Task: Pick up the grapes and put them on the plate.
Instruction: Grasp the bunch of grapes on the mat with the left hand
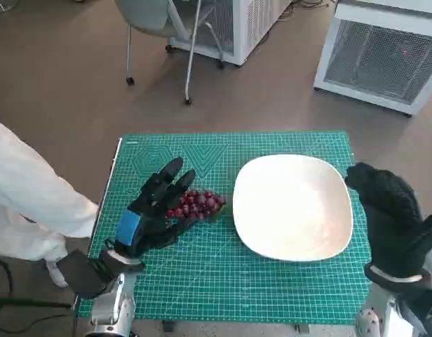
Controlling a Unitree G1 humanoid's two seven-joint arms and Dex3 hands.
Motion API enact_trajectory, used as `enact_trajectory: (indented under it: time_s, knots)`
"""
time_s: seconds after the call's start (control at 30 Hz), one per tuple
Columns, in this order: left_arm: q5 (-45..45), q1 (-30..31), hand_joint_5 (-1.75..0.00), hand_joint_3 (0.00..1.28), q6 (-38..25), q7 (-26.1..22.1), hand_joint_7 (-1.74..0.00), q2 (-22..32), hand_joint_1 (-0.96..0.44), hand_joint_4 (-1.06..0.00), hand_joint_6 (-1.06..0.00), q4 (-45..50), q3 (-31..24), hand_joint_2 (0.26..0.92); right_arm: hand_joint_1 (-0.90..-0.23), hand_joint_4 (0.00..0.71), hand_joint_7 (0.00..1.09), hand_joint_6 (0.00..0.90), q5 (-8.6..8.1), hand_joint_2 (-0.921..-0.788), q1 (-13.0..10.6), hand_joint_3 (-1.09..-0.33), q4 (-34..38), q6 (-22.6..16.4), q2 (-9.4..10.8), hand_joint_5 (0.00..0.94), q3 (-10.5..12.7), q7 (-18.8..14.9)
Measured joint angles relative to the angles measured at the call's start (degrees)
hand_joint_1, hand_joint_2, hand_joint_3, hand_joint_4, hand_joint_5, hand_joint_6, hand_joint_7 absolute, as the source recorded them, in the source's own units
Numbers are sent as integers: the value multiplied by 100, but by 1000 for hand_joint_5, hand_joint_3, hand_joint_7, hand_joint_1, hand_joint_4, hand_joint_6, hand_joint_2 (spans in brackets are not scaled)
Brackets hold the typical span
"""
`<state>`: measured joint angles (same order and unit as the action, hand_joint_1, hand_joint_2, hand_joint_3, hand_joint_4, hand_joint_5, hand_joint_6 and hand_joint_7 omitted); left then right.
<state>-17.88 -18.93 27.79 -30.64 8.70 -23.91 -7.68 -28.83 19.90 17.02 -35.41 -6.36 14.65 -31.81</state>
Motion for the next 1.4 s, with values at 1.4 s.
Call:
enact_trajectory:
  time_s: [1.4]
  knots:
    - [-43, 163, 0, 205, -338, 72, -156, 3, -66, -325, -290, 478, -12, 921, -411, 568, 734, 302, 41, -921, -26, -554, -292, 216, -29, 210, 12, 121]
